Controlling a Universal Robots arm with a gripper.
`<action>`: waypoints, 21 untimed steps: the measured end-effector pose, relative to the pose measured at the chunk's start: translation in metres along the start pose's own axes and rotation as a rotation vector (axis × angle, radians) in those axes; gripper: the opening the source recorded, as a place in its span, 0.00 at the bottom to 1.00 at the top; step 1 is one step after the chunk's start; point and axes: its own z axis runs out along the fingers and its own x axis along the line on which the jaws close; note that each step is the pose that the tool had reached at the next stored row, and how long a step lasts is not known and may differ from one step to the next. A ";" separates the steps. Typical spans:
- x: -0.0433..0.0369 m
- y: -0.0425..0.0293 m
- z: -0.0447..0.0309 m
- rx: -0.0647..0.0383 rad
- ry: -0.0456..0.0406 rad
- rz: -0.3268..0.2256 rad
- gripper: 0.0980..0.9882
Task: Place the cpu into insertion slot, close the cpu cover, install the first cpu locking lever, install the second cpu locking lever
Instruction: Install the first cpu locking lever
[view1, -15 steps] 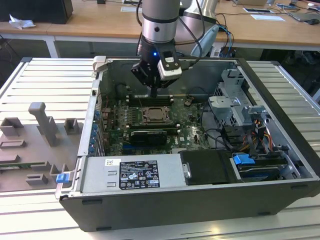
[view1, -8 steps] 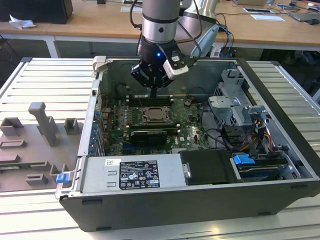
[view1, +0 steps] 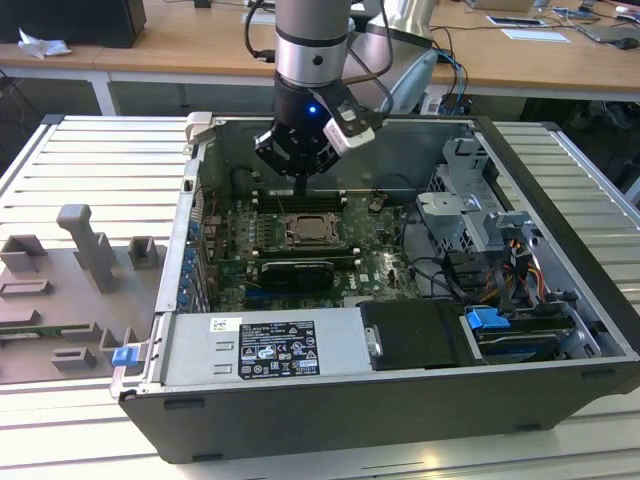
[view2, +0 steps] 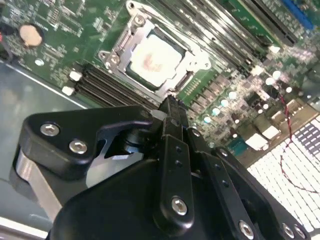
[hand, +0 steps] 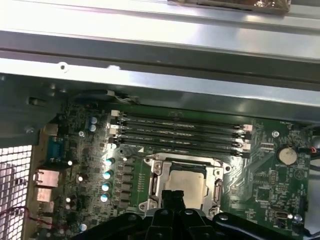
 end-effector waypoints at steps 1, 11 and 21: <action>0.0019 0.0003 0.0003 0.000 -0.0002 0.001 0.01; 0.0313 0.0041 0.0054 0.001 -0.0121 0.025 0.01; 0.0489 0.0205 0.0097 0.000 -0.0141 0.025 0.01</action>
